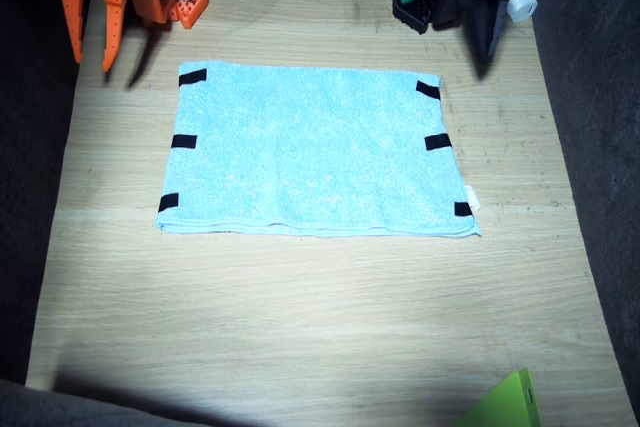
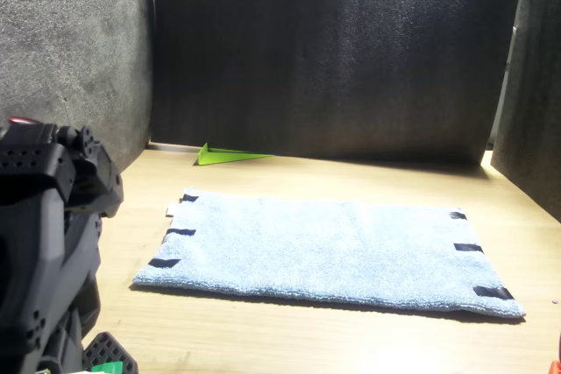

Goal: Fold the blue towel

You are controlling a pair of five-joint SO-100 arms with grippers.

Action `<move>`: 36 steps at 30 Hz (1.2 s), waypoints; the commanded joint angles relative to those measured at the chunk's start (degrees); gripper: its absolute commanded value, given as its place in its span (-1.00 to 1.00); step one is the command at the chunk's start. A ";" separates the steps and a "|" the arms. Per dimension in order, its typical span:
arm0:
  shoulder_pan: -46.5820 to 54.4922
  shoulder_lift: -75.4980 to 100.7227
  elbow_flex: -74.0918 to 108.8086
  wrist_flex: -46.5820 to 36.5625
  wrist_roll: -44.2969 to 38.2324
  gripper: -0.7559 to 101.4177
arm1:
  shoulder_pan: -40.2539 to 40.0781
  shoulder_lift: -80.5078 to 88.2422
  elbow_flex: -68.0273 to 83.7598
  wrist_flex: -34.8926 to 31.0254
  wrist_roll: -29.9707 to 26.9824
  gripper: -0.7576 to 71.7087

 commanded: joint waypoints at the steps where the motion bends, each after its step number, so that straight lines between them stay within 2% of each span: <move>1: 0.62 -2.11 -0.44 -0.44 -0.53 -0.99 | 2.90 -10.02 -6.06 -3.60 4.22 -0.59; 4: 0.70 -12.74 -2.55 -5.27 -0.53 -0.99 | 5.45 -21.71 -13.10 -5.10 6.94 -0.74; 7: 0.62 -26.89 -6.50 -11.51 -1.14 -0.99 | 8.79 -26.98 -16.26 -5.54 7.82 -0.79; 11: 0.35 -44.91 -16.52 -14.06 -2.37 -0.99 | 13.80 -28.21 -16.79 -5.63 8.26 -0.72; 15: 0.35 -58.71 -25.22 -14.68 -2.99 -0.99 | 17.23 -33.22 -18.11 -7.29 10.72 -0.56; 20: -1.49 -64.16 -28.65 -17.75 -3.60 -0.99 | 22.15 -41.48 -19.69 -10.28 14.06 -0.49; 24: -4.31 -68.73 -31.29 -18.81 -5.80 -0.86 | 24.08 -46.23 -20.48 -13.01 15.38 -0.42; 30: -6.86 -79.72 -37.44 -19.16 -6.42 -0.90 | 26.54 -50.10 -22.59 -14.68 17.05 -0.35; 33: -7.29 -82.62 -39.46 -19.34 -6.59 -0.91 | 28.30 -52.12 -22.59 -15.73 17.93 -0.36; 36: -7.65 -82.35 -39.90 -19.51 -6.94 -0.92 | 28.56 -51.77 -22.68 -15.47 18.28 -0.46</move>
